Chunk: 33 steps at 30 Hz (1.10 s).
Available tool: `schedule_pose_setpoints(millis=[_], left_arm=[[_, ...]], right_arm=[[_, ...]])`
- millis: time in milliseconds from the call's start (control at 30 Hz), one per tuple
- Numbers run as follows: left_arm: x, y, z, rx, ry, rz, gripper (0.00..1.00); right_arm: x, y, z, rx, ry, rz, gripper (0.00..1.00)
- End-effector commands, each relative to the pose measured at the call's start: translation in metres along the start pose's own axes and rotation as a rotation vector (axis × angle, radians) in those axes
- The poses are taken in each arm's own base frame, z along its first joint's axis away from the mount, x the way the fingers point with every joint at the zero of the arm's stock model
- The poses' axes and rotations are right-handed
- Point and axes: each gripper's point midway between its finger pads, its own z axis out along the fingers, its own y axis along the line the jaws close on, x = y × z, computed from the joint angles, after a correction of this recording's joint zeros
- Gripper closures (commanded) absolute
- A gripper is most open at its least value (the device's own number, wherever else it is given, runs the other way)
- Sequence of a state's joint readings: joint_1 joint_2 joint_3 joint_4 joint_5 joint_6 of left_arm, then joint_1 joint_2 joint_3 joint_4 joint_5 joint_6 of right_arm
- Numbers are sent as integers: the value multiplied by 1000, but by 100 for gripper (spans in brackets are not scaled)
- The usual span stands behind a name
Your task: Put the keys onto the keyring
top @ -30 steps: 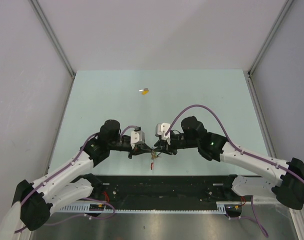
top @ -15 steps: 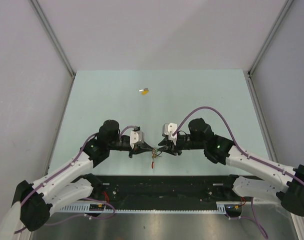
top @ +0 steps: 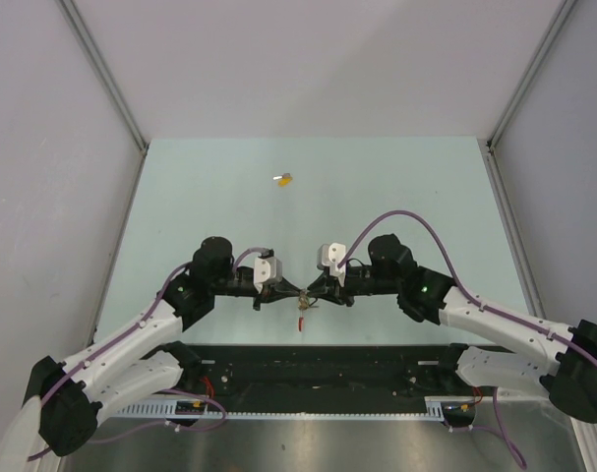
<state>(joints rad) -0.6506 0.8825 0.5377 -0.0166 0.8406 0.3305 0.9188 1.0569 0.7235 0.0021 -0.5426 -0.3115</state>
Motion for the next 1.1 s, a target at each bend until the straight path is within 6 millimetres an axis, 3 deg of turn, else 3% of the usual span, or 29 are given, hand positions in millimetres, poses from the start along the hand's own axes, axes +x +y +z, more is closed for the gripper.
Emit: schedule_pose_setpoints(millis=[0, 267, 1067], left_arm=[[-19, -1, 0, 9, -60, 54, 100], [-19, -1, 0, 8, -61, 52, 100], [-8, -6, 4, 60, 31, -8, 100]], right_arm=[[-11, -2, 4, -5, -49, -17, 81], [-10, -4, 3, 6, -44, -18, 100], [-23, -6, 11, -15, -29, -43, 100]])
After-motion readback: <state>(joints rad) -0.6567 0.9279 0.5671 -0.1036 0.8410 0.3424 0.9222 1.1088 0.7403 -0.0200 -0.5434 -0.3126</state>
